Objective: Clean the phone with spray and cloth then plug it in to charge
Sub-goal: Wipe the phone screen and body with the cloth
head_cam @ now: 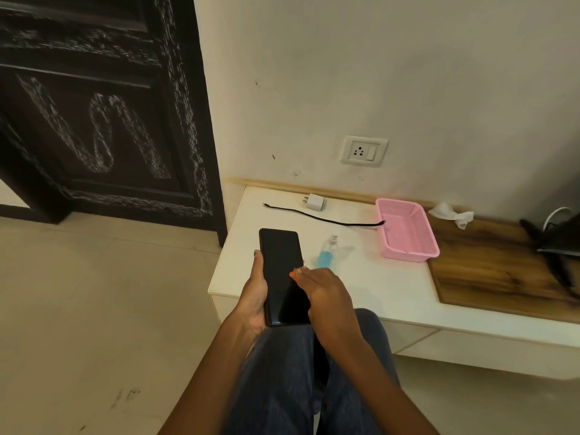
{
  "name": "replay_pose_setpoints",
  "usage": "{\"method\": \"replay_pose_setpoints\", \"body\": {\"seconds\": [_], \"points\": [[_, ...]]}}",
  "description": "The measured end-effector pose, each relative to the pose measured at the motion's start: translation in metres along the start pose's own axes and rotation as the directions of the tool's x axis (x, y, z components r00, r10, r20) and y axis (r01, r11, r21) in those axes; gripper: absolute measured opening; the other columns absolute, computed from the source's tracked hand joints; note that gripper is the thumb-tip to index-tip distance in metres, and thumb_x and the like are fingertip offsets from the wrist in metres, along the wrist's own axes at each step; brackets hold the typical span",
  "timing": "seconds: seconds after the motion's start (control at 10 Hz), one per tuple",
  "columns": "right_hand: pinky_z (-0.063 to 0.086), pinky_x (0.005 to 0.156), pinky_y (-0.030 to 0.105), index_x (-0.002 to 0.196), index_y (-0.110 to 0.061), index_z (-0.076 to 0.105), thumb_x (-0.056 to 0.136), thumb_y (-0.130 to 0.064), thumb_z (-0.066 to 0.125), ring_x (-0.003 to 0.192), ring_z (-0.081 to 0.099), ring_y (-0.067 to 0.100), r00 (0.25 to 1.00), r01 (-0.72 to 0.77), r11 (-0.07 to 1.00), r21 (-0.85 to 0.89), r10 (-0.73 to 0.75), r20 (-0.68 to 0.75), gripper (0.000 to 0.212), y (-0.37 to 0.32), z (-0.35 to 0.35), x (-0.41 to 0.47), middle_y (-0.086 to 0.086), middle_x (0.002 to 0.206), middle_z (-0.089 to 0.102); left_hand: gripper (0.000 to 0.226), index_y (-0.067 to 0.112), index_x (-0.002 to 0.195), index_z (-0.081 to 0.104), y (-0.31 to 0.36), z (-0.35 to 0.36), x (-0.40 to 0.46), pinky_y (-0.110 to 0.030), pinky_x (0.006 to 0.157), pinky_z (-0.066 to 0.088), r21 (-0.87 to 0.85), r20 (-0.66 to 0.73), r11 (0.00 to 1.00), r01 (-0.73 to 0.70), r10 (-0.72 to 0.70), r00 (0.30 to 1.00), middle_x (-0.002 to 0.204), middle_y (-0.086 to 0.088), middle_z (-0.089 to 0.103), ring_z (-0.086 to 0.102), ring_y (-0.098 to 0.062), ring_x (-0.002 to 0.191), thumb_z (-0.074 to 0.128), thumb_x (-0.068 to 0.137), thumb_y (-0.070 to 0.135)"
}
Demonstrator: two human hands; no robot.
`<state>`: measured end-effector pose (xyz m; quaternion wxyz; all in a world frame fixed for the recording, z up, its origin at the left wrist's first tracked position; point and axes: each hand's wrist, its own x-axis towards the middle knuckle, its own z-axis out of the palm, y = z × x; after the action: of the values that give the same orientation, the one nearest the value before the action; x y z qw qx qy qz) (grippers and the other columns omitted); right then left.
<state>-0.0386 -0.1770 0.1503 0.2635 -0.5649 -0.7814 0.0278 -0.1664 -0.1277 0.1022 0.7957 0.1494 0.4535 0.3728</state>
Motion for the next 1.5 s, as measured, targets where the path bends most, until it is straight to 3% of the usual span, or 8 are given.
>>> {"method": "replay_pose_setpoints", "body": {"seconds": [0.2, 0.4, 0.7, 0.8, 1.0, 1.1, 1.3, 1.5], "points": [[0.059, 0.062, 0.034, 0.085, -0.002, 0.075, 0.057, -0.001, 0.061, 0.071, 0.071, 0.027, 1.0, -0.022, 0.999, -0.03, 0.023, 0.014, 0.032, -0.01, 0.0, -0.018, 0.011, 0.08, 0.074, 0.079, 0.013, 0.109, 0.069, 0.002, 0.001, 0.001, -0.044, 0.088, 0.054, -0.095, -0.036, 0.995, -0.03, 0.026, 0.999, 0.111, -0.015, 0.071, 0.067, -0.032, 0.102, 0.027, 0.083, 0.076], [0.058, 0.059, 0.028, 0.076, -0.007, 0.076, 0.043, -0.013, 0.094, 0.066, 0.071, 0.02, 0.997, -0.044, 0.999, -0.032, 0.046, 0.058, 0.038, -0.008, 0.008, -0.031, 0.005, 0.074, 0.074, 0.075, 0.012, 0.105, 0.069, 0.01, 0.006, 0.004, -0.05, 0.083, 0.056, -0.164, -0.117, 0.984, -0.066, 0.047, 0.992, 0.106, -0.016, 0.072, 0.071, -0.034, 0.09, 0.031, 0.085, 0.074], [0.053, 0.049, 0.018, 0.074, -0.012, 0.07, 0.063, -0.014, 0.085, 0.054, 0.068, 0.014, 0.992, 0.044, 0.999, 0.001, -0.043, -0.119, 0.019, -0.022, 0.017, -0.027, -0.007, 0.073, 0.068, 0.07, 0.013, 0.108, 0.065, 0.011, 0.02, 0.003, -0.051, 0.091, 0.052, -0.18, -0.189, 0.978, -0.107, 0.073, 0.979, 0.1, -0.016, 0.074, 0.072, -0.031, 0.086, 0.034, 0.086, 0.071], [0.059, 0.063, 0.032, 0.073, -0.004, 0.075, 0.036, 0.006, 0.089, 0.068, 0.069, 0.023, 1.0, -0.009, 0.999, 0.052, 0.009, 0.007, 0.041, -0.033, 0.009, -0.031, 0.007, 0.072, 0.071, 0.069, 0.013, 0.109, 0.064, 0.01, 0.026, 0.003, -0.05, 0.091, 0.053, -0.187, -0.187, 0.975, -0.116, 0.081, 0.979, 0.1, -0.016, 0.074, 0.071, -0.031, 0.089, 0.035, 0.086, 0.07], [0.046, 0.087, 0.025, 0.097, -0.004, 0.072, 0.072, 0.022, 0.054, 0.096, 0.061, 0.021, 0.988, -0.122, 0.904, 0.409, 0.069, 0.141, 0.041, -0.032, -0.005, -0.029, 0.012, 0.098, 0.069, 0.072, 0.013, 0.112, 0.063, 0.009, 0.023, 0.011, -0.049, 0.089, 0.054, -0.118, -0.148, 0.988, -0.102, 0.084, 0.985, 0.1, -0.015, 0.073, 0.07, -0.032, 0.091, 0.035, 0.084, 0.072], [0.053, 0.087, 0.028, 0.1, -0.002, 0.072, 0.079, 0.014, 0.057, 0.096, 0.065, 0.014, 0.987, -0.126, 0.842, 0.524, 0.161, -0.021, 0.03, -0.031, -0.013, -0.027, 0.01, 0.1, 0.071, 0.075, 0.013, 0.107, 0.064, 0.013, 0.023, 0.01, -0.046, 0.086, 0.055, -0.081, -0.081, 0.993, -0.089, 0.083, 0.993, 0.098, -0.014, 0.074, 0.07, -0.031, 0.089, 0.031, 0.083, 0.075], [0.053, 0.086, 0.02, 0.098, -0.03, 0.069, 0.089, 0.014, 0.046, 0.092, 0.066, 0.006, 0.772, -0.365, 0.494, 0.789, 0.634, -0.04, 0.05, -0.007, -0.026, -0.027, -0.015, 0.094, 0.072, 0.075, 0.014, 0.112, 0.07, 0.02, 0.012, 0.006, -0.04, 0.081, 0.057, -0.171, 0.202, 0.985, -0.036, 0.071, 0.977, 0.115, -0.014, 0.067, 0.068, -0.028, 0.094, 0.035, 0.083, 0.074], [0.049, 0.072, 0.006, 0.094, -0.04, 0.062, 0.093, -0.001, 0.049, 0.094, 0.064, 0.011, 0.642, -0.477, 0.383, 0.791, 0.766, 0.016, 0.041, 0.01, -0.022, -0.028, -0.005, 0.106, 0.066, 0.07, 0.016, 0.121, 0.065, 0.023, 0.008, 0.002, -0.049, 0.101, 0.044, -0.225, 0.37, 0.974, -0.017, 0.101, 0.924, 0.124, -0.01, 0.064, 0.061, -0.028, 0.111, 0.055, 0.074, 0.068]]}}
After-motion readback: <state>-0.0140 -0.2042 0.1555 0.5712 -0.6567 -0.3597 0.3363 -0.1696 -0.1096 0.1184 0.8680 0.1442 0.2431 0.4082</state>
